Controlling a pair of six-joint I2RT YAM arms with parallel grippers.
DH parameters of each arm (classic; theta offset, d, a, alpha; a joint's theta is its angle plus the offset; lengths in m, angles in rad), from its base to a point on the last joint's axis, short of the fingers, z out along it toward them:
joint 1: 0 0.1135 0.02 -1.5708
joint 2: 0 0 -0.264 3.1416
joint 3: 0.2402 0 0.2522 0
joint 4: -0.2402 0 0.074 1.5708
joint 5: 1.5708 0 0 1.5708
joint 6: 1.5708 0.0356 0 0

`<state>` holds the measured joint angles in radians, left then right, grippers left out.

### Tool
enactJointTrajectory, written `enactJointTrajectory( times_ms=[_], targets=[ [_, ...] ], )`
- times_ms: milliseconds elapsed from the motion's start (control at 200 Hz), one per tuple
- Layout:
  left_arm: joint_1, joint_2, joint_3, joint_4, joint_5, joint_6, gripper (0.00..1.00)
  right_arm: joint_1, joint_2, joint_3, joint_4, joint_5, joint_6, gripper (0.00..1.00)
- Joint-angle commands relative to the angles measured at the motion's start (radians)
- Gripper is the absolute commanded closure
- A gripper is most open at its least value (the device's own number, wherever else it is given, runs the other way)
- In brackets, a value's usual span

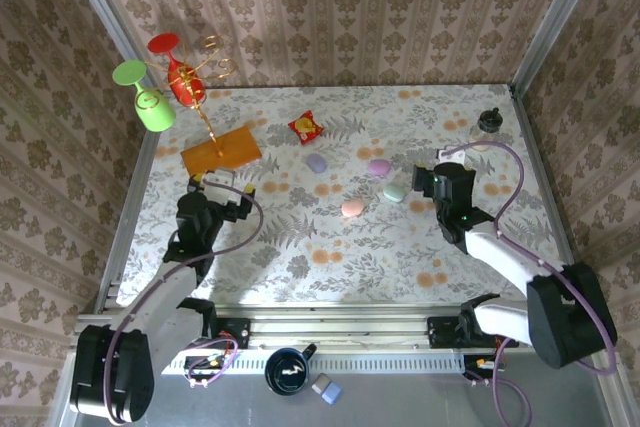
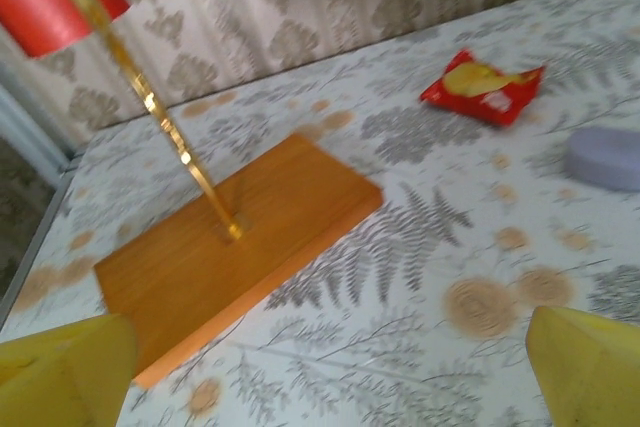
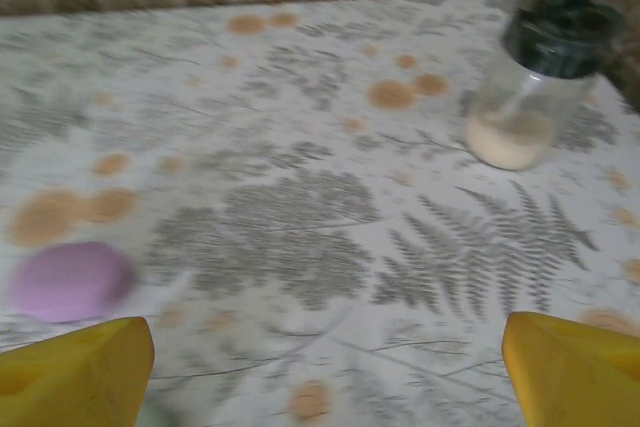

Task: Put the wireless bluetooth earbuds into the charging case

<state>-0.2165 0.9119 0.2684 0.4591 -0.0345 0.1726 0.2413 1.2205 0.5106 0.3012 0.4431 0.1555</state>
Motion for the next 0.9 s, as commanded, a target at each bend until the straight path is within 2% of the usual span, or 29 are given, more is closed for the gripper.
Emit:
enactJointTrajectory(
  times_ms=[0, 220, 290, 390, 460, 525, 655, 725, 765, 810, 895],
  targets=[
    [0.049, 0.049, -0.047, 0.148, -0.063, -0.01, 0.0, -0.07, 0.071, -0.044, 0.237, 0.019, -0.121, 0.08],
    [0.164, 0.286, -0.089, 0.468, 0.025, -0.123, 0.0, -0.191, 0.258, -0.099, 0.514, -0.16, -0.082, 0.05],
    [0.166, 0.355, -0.071, 0.514, 0.033, -0.126, 0.0, -0.197, 0.256, -0.079, 0.466, -0.217, -0.093, 0.04],
    [0.166, 0.412, -0.023, 0.503, 0.024, -0.096, 0.0, -0.2, 0.308, -0.11, 0.56, -0.275, -0.113, 0.04],
    [0.177, 0.473, -0.008, 0.564, 0.008, -0.088, 0.0, -0.2, 0.307, -0.116, 0.574, -0.287, -0.118, 0.03],
    [0.206, 0.522, 0.02, 0.539, 0.057, -0.111, 0.0, -0.201, 0.313, -0.108, 0.571, -0.293, -0.119, 0.03],
    [0.216, 0.667, 0.046, 0.645, 0.075, -0.109, 0.0, -0.209, 0.312, -0.106, 0.558, -0.31, -0.114, 0.03],
    [0.216, 0.625, 0.085, 0.496, 0.081, -0.119, 0.0, -0.211, 0.313, -0.104, 0.554, -0.313, -0.113, 0.03],
    [0.215, 0.65, 0.109, 0.499, 0.095, -0.102, 0.0, -0.211, 0.312, -0.102, 0.553, -0.315, -0.112, 0.03],
    [0.216, 0.635, 0.13, 0.425, 0.105, -0.107, 0.0, -0.212, 0.313, -0.103, 0.553, -0.316, -0.112, 0.03],
    [0.216, 0.64, 0.126, 0.443, 0.086, -0.107, 0.0, -0.213, 0.312, -0.102, 0.553, -0.317, -0.113, 0.02]
  ],
)
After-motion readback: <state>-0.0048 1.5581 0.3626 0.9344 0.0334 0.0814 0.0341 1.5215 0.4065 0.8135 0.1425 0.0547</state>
